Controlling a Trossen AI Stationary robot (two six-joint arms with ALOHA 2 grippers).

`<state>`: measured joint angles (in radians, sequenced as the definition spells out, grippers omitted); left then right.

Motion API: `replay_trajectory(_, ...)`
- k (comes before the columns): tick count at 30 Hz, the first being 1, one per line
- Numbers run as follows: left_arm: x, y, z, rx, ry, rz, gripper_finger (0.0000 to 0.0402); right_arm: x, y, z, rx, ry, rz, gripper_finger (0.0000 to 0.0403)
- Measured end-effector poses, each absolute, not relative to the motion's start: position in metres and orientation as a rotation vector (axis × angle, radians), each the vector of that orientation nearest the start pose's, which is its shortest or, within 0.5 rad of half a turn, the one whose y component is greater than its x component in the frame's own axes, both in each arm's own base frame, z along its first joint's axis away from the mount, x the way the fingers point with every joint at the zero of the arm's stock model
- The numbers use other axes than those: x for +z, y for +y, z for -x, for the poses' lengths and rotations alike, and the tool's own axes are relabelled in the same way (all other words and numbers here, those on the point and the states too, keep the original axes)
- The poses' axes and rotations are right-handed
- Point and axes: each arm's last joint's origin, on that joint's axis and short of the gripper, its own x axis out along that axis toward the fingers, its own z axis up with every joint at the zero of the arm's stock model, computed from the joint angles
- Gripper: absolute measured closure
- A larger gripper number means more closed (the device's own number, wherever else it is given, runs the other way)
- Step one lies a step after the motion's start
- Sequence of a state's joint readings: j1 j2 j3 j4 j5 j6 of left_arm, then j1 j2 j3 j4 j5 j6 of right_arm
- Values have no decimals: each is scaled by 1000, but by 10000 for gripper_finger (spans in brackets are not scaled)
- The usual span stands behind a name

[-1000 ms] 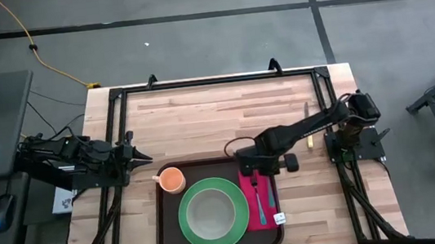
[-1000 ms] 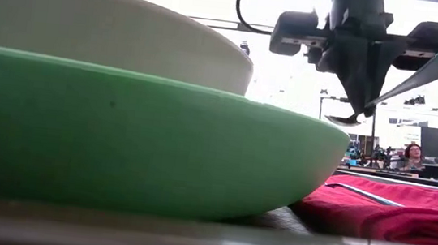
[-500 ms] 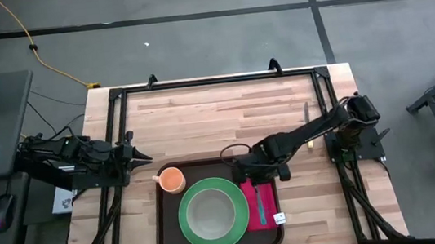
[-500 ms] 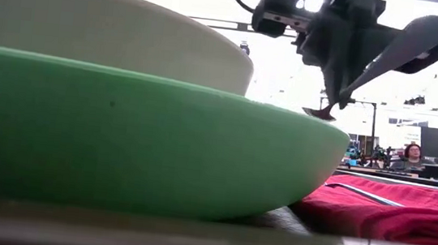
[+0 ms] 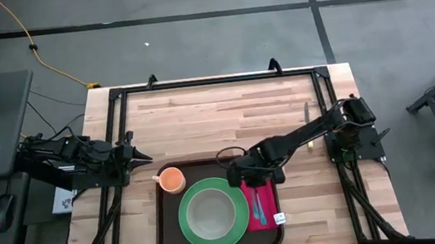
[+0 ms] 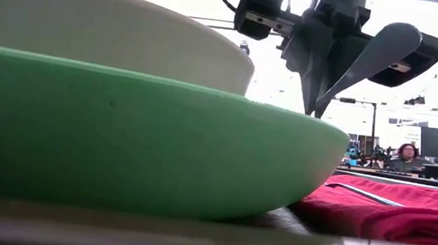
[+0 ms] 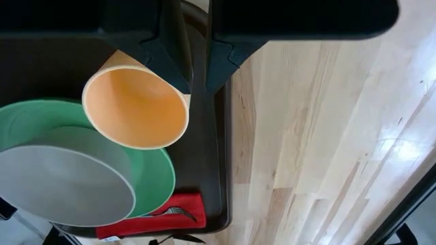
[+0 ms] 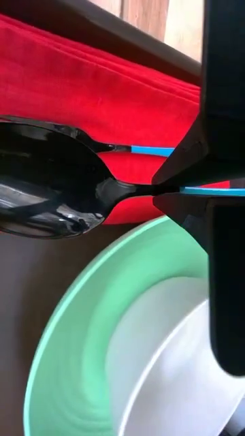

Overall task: Set up tray
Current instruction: Put the blue spoon on top of the red napkin between the green plate and blue fork

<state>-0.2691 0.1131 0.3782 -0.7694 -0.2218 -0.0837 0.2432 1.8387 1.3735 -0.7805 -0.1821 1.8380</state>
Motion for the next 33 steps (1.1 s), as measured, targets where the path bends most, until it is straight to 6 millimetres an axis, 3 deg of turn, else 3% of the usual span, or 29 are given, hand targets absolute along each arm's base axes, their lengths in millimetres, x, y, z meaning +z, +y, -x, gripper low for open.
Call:
replay_trajectory(16, 209, -10, -62, -26, 495, -42, 328, 184, 106, -364, -834, 1272, -1473, 403)
replay_trajectory(33, 209, -10, -62, -25, 494, -41, 328, 176, 105, -367, -804, 1287, -1430, 403)
